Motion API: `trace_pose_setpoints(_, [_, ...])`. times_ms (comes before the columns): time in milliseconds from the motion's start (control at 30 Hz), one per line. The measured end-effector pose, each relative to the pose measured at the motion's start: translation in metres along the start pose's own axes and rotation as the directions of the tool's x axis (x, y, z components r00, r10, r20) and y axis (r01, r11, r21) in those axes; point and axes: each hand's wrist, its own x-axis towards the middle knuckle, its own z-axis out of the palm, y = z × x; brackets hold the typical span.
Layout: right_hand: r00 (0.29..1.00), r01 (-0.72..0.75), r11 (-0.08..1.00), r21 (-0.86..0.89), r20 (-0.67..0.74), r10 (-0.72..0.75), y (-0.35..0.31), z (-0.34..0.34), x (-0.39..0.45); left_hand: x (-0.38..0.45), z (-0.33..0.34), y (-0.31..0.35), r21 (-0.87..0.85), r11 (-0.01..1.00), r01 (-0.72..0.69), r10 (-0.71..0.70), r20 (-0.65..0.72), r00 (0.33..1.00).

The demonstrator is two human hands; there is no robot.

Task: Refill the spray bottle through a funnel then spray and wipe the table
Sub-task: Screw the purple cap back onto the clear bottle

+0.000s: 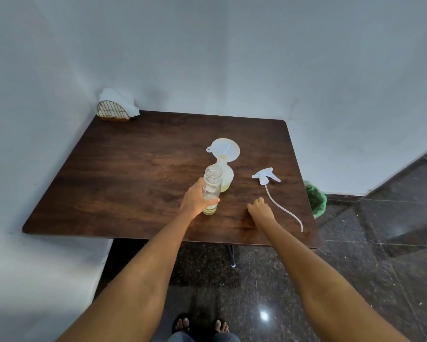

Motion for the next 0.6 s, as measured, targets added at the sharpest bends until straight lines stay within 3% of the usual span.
trace_pose_setpoints(67, [1.0,0.001,1.0,0.026,-0.02,-0.001,0.003,-0.001,0.002,-0.001,0.001,0.0,-0.002,1.0,0.002,-0.002,-0.002,1.0])
trace_pose_setpoints(167, [0.987,-0.014,0.942,0.336,-0.145,0.066,0.008,-0.014,0.004,-0.004,0.0,0.001,-0.012,1.0,0.0,0.0,0.005,1.0])
trace_pose_setpoints(233, [0.96,0.045,0.765,0.642,-0.241,0.146,0.007,-0.033,0.004,-0.005,-0.001,0.0,-0.021,1.0,0.013,-0.012,0.014,1.0])
trace_pose_setpoints(300, [0.916,0.127,0.56,0.818,-0.313,0.249,0.005,-0.058,0.002,-0.007,-0.002,0.002,-0.038,0.999,0.035,-0.034,0.028,0.999])
trace_pose_setpoints(433, [0.847,0.3,0.302,0.905,-0.399,0.352,-0.005,-0.105,-0.01,-0.009,-0.002,0.005,-0.019,0.996,0.082,-0.081,0.049,0.996])
trace_pose_setpoints(600, [0.827,0.452,0.261,0.853,-0.51,0.237,-0.026,-0.137,-0.022,-0.014,-0.002,0.01,-0.09,0.994,0.067,-0.065,0.021,0.998])
